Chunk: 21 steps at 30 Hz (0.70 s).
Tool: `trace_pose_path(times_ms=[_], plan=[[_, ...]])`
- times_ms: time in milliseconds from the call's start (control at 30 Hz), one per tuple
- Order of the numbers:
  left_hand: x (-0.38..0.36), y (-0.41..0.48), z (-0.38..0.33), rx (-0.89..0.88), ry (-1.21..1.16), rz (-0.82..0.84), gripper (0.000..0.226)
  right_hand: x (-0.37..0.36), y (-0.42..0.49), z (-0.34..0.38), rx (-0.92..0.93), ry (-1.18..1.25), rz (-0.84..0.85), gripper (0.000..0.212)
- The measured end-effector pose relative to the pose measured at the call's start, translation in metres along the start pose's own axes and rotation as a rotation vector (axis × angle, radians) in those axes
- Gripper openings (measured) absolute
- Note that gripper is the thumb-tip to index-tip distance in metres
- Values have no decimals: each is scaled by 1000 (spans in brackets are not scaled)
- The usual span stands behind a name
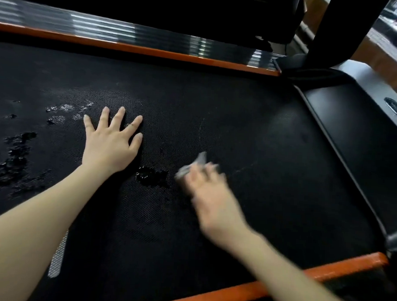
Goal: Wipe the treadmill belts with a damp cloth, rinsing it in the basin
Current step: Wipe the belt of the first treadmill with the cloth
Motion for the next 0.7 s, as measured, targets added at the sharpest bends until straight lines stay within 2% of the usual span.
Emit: trace_pose_path(times_ms=[67,133,200,267,333,400,567,633,700], plan=[[1,-1,2,3,3,11,52,-7,-15,44,181,42,86,51],[2,-3,4,1,-3,21,52,-5,-23,36,221,43,100,53],[4,-4,4,-4,5,28,52,7,-38,0,69,-11,102,57],[5,-5,5,-10,15,50,53,23,-64,-52,-232,10,49,58],[5,-5,3,-11,19,55,53,38,-84,-86,-525,72,87,52],[6,-3,2,-11,21,62,54,36,-81,-77,-589,62,83,52],[16,-5,1,3,-59,50,51,-5,-40,60,-112,118,26,54],[24,-13,6,6,-95,3,50,-8,-31,82,-25,159,62,51],[29,-26,17,-11,-70,-27,49,-7,-36,76,90,140,101,52]])
Point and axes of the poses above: each hand's wrist, its own y-axis towards the middle knuckle, its own x-axis out of the back of the hand, z = x × y, the point moved 2 cm from there along y, towards the middle knuckle
